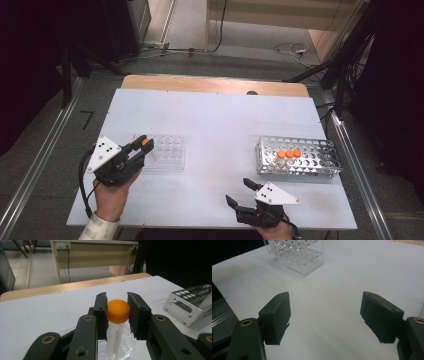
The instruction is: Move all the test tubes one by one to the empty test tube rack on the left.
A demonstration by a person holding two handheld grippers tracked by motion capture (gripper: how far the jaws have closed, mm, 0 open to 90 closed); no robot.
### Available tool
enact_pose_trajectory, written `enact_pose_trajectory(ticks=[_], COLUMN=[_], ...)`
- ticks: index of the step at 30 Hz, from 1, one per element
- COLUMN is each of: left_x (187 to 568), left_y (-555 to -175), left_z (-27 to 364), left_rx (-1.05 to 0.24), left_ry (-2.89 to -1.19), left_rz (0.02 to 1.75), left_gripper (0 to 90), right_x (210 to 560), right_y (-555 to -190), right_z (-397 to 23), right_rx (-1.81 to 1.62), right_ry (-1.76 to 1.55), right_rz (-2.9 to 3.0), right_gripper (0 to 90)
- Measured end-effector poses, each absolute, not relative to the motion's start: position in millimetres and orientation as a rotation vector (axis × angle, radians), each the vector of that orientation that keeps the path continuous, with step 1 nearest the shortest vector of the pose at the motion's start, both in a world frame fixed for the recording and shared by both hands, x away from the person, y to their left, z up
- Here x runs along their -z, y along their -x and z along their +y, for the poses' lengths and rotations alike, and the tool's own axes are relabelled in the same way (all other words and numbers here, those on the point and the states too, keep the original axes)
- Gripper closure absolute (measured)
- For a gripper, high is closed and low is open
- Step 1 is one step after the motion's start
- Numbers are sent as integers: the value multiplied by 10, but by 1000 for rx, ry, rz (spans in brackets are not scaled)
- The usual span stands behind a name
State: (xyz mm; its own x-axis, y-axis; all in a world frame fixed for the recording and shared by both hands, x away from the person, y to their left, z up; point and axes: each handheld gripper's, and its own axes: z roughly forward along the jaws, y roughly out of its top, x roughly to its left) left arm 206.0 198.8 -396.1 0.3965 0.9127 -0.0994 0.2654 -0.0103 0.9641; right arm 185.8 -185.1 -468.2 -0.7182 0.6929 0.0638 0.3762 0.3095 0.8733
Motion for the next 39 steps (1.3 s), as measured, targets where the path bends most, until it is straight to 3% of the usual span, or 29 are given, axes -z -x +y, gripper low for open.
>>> enact_pose_trajectory(ticks=[13,39], left_x=[3975,4352], left_y=[-2233,-2289], left_z=[2188,2149], left_rx=[-785,-788], left_ry=[-1508,-1607], left_rz=[1164,1192], left_gripper=[705,701], right_x=[4675,4680], right_y=[-1858,-1851], right_z=[-1877,-1873], right_rx=[-1377,-1374], right_ry=[-970,-965], right_rz=[2246,2252], right_gripper=[236,241])
